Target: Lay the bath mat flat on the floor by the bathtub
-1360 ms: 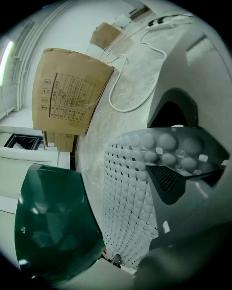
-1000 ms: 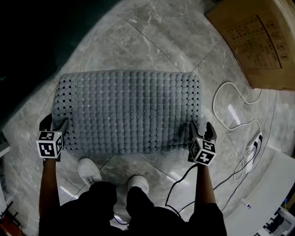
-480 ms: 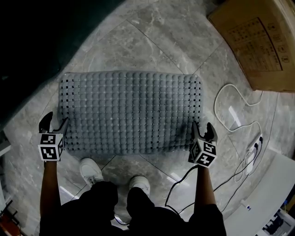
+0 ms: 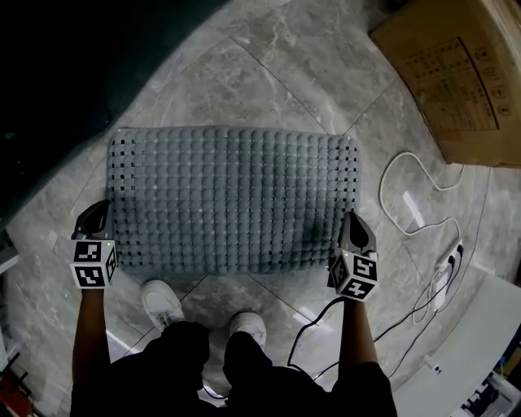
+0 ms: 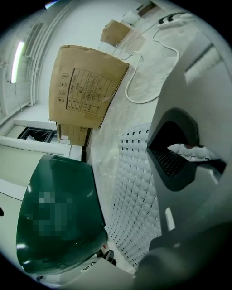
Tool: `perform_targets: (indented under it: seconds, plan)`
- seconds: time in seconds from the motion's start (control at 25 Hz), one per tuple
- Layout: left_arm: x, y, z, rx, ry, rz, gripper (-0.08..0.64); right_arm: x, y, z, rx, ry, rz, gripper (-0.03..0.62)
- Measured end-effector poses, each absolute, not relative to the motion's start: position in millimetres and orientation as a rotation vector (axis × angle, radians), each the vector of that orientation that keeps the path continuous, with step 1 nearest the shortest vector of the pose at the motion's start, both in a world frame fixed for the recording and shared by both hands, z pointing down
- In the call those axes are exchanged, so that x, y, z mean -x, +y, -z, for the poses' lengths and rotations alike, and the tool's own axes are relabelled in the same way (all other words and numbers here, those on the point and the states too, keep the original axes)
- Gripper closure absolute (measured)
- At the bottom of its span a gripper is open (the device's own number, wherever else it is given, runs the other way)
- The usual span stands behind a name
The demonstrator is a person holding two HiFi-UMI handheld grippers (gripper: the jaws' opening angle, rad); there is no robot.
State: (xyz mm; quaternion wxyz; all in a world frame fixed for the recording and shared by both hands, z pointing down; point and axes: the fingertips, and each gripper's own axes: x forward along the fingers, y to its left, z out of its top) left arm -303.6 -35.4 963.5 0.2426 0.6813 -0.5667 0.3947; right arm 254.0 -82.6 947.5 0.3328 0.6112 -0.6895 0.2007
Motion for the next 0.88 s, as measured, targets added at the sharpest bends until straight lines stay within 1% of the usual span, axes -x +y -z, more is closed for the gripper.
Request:
perform_targets:
  seconds: [0.52, 0.88]
  plan:
    - [283.0, -47.1, -936.2, -1.963, -1.556, -1.002, 0.559, -209.3, -88.0, -922.2, -1.573, -1.944, -0.571, 0.566]
    - [263.9, -51.3, -884.7, -2.003, -1.544, -0.96, 0.559, -185.2, -101.0, -849.4, -1.612, -2.014, -0.585, 0.566]
